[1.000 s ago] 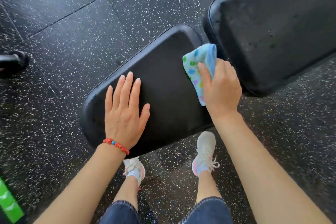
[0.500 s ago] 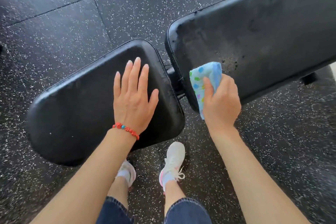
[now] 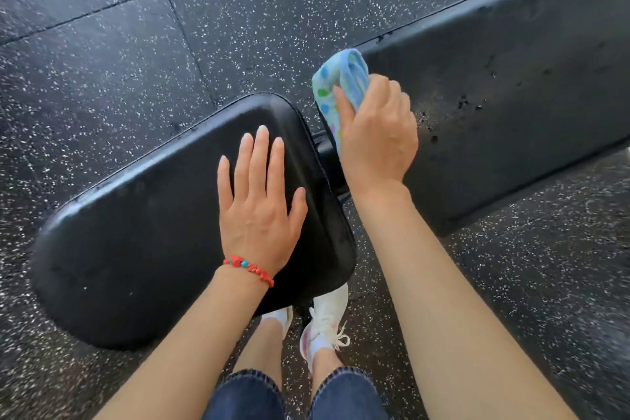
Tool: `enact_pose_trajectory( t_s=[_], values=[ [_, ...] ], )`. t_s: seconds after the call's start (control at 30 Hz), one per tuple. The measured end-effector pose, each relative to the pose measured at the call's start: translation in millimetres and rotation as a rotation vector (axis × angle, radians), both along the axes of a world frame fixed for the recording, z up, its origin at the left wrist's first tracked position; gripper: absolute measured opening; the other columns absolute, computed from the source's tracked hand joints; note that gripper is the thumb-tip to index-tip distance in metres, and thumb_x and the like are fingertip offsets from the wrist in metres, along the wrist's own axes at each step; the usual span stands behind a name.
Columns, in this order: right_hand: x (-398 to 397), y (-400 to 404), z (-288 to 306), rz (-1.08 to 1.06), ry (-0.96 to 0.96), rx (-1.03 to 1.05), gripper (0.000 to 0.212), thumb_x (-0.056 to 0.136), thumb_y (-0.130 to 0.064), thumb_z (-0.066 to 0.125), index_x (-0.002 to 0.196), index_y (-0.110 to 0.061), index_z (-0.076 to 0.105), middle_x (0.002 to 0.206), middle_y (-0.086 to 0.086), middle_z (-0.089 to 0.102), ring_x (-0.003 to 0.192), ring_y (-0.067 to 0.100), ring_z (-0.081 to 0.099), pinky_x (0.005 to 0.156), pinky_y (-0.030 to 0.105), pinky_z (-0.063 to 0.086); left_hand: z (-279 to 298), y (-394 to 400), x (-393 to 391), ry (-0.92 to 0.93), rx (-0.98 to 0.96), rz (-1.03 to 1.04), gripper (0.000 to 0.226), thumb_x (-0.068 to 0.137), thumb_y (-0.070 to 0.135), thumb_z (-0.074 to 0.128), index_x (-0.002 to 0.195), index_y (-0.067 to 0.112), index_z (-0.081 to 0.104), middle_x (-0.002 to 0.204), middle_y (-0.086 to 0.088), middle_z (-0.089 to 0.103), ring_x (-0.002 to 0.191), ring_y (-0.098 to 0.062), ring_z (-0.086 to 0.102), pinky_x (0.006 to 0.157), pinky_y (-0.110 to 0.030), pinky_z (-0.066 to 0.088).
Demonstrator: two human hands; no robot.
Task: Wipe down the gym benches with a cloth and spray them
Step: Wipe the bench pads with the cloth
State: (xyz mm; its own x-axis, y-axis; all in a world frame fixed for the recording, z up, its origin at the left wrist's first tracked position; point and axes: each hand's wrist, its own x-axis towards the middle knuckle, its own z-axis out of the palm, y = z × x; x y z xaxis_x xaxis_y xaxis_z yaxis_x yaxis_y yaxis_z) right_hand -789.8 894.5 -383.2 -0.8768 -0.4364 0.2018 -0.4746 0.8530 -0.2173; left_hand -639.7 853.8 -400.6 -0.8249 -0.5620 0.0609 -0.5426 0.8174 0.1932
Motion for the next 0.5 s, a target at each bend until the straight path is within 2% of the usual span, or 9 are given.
enact_pose_trajectory(
  t_s=[0.1, 0.27, 0.5],
  values=[
    [4.7, 22.8, 1.6, 0.037, -0.018, -0.050, 0.039, 0.087, -0.036, 0.053, 0.087, 0.002, 0.060, 0.073, 0.014, 0.060, 0.064, 0.030, 0.058, 0.052, 0.033, 0.044, 1.9, 0.1, -0.8, -0.009, -0.005, 0.006, 0.054, 0.091, 0.029, 0.043, 0.136, -0.001, 0.040, 0.144, -0.021, 0.037, 0.135, -0.035, 0.033, 0.109, -0.054, 0.024],
    [17.2, 79.3, 7.0, -0.051, -0.105, -0.138, 0.042, 0.088, -0.035, 0.049, 0.089, 0.005, 0.058, 0.075, 0.018, 0.060, 0.068, 0.033, 0.060, 0.054, 0.034, 0.048, 4.5, 1.2, -2.9, -0.009, 0.023, 0.016, 0.054, 0.090, 0.028, 0.043, 0.135, -0.002, 0.041, 0.143, -0.023, 0.037, 0.134, -0.037, 0.033, 0.109, -0.056, 0.023],
    [-1.1, 70.1, 9.0, 0.013, -0.161, -0.112, 0.039, 0.085, -0.035, 0.053, 0.085, 0.004, 0.058, 0.072, 0.016, 0.059, 0.063, 0.032, 0.058, 0.047, 0.032, 0.043, 6.8, 9.9, -24.6, 0.025, 0.017, 0.021, 0.054, 0.088, 0.026, 0.046, 0.134, -0.002, 0.041, 0.143, -0.023, 0.037, 0.134, -0.037, 0.032, 0.111, -0.054, 0.017]
  ],
)
